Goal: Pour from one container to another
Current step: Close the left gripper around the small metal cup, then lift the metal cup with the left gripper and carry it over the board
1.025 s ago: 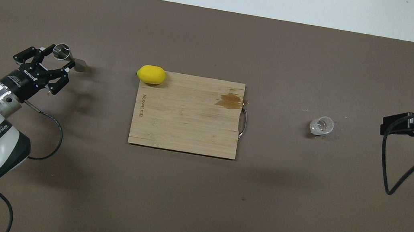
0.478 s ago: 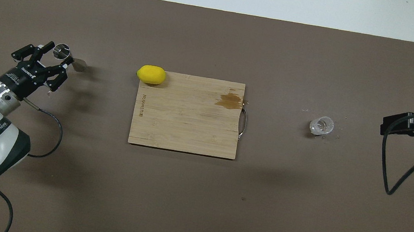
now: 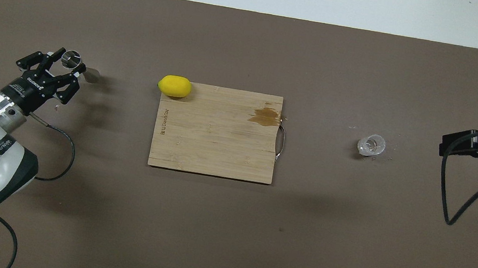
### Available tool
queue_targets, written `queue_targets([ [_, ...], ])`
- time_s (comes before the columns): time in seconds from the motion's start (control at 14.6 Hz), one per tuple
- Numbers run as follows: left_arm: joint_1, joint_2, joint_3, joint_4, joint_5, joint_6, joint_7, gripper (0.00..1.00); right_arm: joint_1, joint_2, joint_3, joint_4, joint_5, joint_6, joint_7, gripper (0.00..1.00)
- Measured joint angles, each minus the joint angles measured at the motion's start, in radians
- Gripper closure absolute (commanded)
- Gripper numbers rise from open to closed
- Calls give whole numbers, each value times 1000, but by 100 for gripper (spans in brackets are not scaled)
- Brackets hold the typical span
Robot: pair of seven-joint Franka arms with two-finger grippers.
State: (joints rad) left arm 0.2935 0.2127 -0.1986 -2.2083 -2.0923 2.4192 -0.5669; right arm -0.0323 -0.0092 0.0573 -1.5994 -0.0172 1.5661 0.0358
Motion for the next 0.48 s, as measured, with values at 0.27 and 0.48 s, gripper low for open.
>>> queue_targets([
  [0.27,0,1,0,1,-8,1,2,100,0,0,0,0,0,0,0,0],
  [0.48,0,2,0,3,-7,1,18,100,0,0,0,0,0,0,0,0],
])
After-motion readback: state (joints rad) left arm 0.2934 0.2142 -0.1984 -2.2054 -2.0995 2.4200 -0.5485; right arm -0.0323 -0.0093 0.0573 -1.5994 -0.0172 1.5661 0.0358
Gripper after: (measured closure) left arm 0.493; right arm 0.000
